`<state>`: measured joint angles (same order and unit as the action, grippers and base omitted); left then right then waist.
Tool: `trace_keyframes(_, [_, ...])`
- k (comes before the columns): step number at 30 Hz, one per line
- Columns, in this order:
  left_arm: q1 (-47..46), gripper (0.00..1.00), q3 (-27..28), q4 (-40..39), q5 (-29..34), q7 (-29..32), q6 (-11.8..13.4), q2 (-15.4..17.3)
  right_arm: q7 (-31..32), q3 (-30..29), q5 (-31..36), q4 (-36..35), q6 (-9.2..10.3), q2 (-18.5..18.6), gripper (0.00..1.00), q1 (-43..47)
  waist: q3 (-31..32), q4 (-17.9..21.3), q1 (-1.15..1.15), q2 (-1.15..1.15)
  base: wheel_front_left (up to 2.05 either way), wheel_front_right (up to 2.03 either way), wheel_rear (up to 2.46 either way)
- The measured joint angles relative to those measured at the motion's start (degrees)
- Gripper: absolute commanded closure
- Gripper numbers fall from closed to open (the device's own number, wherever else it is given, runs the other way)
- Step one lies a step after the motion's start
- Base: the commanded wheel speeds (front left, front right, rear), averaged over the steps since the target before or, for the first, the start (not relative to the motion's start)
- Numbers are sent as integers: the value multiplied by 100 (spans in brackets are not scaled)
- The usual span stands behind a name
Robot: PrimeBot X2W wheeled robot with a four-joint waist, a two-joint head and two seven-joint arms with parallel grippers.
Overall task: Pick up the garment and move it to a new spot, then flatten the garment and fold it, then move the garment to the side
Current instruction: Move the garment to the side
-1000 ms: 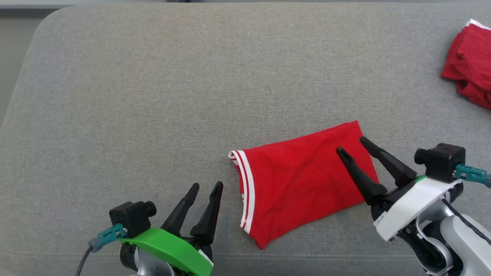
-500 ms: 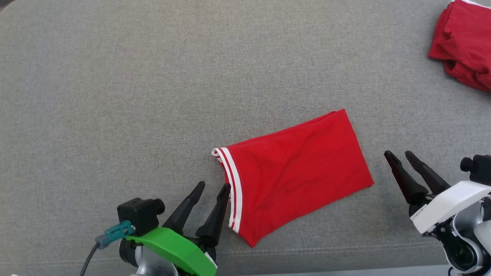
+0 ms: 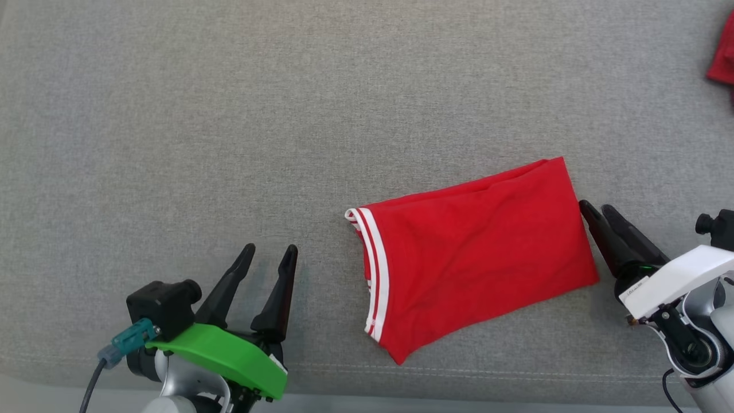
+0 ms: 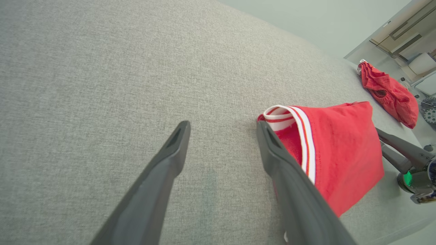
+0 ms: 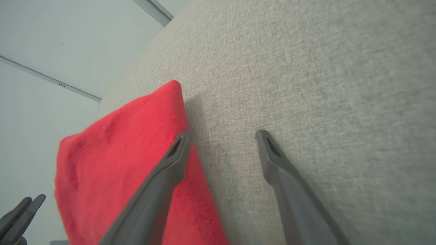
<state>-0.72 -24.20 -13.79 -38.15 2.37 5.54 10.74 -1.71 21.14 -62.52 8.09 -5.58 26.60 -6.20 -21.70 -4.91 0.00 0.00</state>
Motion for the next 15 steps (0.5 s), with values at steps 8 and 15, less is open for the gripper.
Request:
trace_keyframes(8, [0, 0, 216, 44, -88, -100, 3, -76, 48, 33, -9, 212, -97, 113, 0, -372, -138, -363, 0, 0, 0, 0, 0])
trace_keyframes(15, [16, 0, 393, 153, -148, -221, 31, -94, 46, 120, -7, 391, -97, 137, 0, -608, -68, -546, 0, 0, 0, 0, 0])
